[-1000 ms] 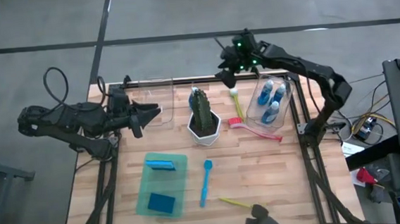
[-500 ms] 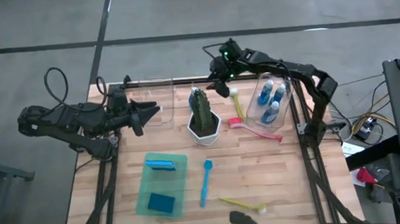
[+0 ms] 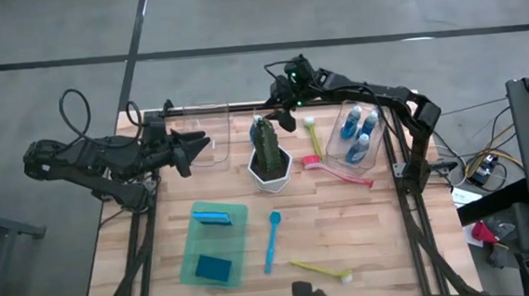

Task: Pick & Place Kitchen Sink Supplies
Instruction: Put the blue dishwashing liquid bottle into the right transparent bin

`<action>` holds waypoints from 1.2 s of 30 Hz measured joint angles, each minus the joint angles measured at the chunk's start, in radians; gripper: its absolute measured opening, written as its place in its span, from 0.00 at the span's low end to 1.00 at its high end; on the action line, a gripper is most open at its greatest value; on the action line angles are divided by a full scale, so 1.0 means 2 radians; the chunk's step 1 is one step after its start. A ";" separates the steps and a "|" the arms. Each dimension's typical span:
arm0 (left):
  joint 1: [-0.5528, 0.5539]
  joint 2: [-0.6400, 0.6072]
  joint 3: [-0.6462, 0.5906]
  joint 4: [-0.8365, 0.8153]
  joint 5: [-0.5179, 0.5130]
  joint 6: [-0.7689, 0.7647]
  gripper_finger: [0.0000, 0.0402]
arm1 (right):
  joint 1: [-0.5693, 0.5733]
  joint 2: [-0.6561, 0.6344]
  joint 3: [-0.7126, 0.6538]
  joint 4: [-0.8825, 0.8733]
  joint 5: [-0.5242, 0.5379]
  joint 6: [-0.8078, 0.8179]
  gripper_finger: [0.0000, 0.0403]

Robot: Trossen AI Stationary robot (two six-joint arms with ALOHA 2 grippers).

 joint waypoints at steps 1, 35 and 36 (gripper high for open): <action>0.000 0.000 0.000 0.000 -0.001 0.000 0.38 | 0.001 0.000 0.000 0.001 -0.004 0.000 0.55; 0.000 0.001 0.000 -0.004 0.000 0.000 0.38 | 0.018 0.000 -0.064 0.125 0.000 0.015 0.55; 0.000 0.001 0.000 -0.004 -0.001 0.000 0.38 | 0.018 0.000 -0.066 0.131 0.003 0.015 0.55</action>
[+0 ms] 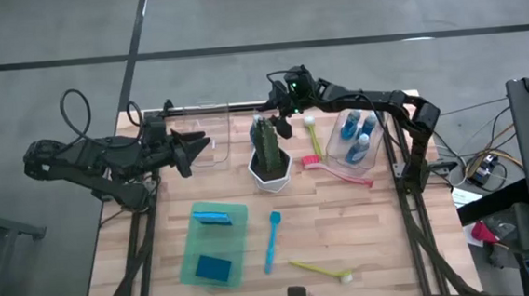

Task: Pick & Place Kitchen Sink Supplies
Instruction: Put the blue dishwashing liquid bottle into the right transparent bin

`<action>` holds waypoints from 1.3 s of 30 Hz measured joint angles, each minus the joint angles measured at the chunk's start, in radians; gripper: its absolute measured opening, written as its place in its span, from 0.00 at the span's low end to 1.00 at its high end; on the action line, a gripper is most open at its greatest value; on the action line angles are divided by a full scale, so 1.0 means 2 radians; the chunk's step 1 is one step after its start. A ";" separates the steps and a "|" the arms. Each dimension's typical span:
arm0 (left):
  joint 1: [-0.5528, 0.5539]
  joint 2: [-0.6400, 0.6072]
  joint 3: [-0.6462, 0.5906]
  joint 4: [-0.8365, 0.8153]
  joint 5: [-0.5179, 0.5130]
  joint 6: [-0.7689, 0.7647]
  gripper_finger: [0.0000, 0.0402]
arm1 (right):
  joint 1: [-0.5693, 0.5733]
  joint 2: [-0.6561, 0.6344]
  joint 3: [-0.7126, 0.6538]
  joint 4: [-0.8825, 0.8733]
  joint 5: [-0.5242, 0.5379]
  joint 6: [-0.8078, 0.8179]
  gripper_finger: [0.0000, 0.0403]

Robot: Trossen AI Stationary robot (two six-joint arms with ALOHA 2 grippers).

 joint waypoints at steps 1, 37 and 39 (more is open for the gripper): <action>0.000 0.000 0.000 0.000 -0.002 0.000 0.38 | 0.000 0.000 -0.003 0.007 0.004 0.000 0.55; 0.000 0.000 0.000 -0.013 -0.013 -0.012 0.38 | -0.006 0.004 0.040 -0.023 0.076 0.069 0.33; 0.000 0.000 0.000 -0.013 -0.013 -0.012 0.38 | -0.012 -0.014 0.040 -0.034 0.079 0.083 0.34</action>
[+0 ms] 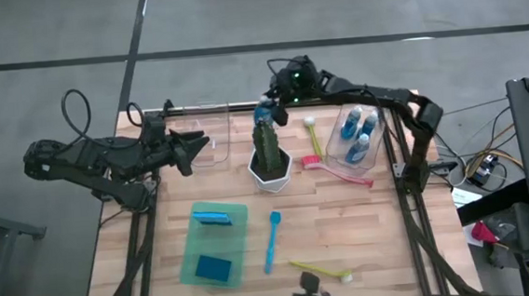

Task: Pick & Place Kitchen Sink Supplies
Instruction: Put the blue dishwashing liquid bottle into the right transparent bin

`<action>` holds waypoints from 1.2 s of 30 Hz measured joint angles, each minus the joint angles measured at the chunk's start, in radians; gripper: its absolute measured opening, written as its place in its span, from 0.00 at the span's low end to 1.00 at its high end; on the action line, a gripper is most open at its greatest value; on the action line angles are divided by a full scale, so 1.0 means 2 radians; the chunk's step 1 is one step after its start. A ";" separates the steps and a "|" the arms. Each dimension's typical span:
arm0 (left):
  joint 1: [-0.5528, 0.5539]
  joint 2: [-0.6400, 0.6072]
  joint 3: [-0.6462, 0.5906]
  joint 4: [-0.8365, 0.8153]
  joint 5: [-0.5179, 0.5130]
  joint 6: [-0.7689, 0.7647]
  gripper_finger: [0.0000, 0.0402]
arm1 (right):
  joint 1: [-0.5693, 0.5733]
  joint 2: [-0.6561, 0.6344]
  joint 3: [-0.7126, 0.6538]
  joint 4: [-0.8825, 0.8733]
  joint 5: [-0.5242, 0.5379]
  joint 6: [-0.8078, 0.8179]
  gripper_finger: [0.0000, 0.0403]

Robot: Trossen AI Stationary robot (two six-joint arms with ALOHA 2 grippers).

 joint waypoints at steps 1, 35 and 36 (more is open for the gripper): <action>0.000 0.000 0.000 0.000 0.000 0.000 0.38 | -0.002 -0.010 0.000 -0.008 0.007 0.007 0.34; 0.000 -0.001 0.000 0.000 0.021 0.012 0.38 | 0.048 -0.436 -0.217 -0.277 0.372 0.332 0.33; 0.000 -0.001 0.000 0.000 0.022 0.012 0.38 | 0.052 -0.447 -0.232 -0.277 0.379 0.340 0.33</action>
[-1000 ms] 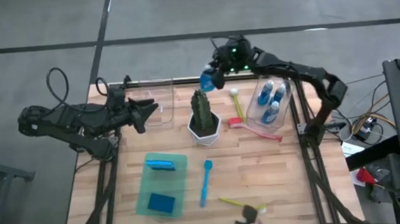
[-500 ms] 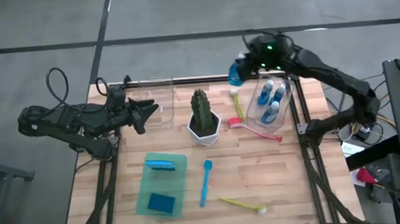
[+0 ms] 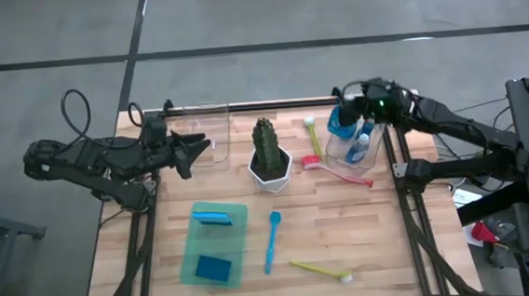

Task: Pick & Place Kitchen Sink Supplies
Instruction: Put the blue dishwashing liquid bottle into the right transparent bin

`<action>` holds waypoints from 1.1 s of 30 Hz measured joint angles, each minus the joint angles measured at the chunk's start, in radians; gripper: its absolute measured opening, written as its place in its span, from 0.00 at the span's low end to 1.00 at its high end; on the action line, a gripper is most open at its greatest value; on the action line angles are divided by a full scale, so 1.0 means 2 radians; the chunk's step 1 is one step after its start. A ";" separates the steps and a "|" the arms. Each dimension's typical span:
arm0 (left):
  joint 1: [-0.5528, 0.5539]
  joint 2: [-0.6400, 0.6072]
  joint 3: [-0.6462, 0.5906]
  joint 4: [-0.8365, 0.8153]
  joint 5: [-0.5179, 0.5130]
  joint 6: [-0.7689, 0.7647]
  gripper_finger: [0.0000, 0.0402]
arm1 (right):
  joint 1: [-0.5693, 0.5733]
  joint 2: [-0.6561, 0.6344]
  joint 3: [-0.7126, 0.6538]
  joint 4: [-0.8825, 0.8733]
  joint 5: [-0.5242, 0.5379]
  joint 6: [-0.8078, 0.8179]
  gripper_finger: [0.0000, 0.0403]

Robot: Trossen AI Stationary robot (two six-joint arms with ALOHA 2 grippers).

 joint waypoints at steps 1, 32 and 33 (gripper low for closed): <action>0.000 0.000 0.000 0.000 0.000 0.000 0.38 | 0.003 -0.010 -0.013 0.000 0.006 0.009 0.33; 0.000 0.000 0.000 0.000 0.008 0.002 0.38 | 0.018 0.062 -0.124 0.051 0.080 0.022 0.34; 0.000 0.000 0.000 0.000 0.008 0.002 0.38 | 0.018 0.064 -0.126 0.056 0.081 0.022 0.34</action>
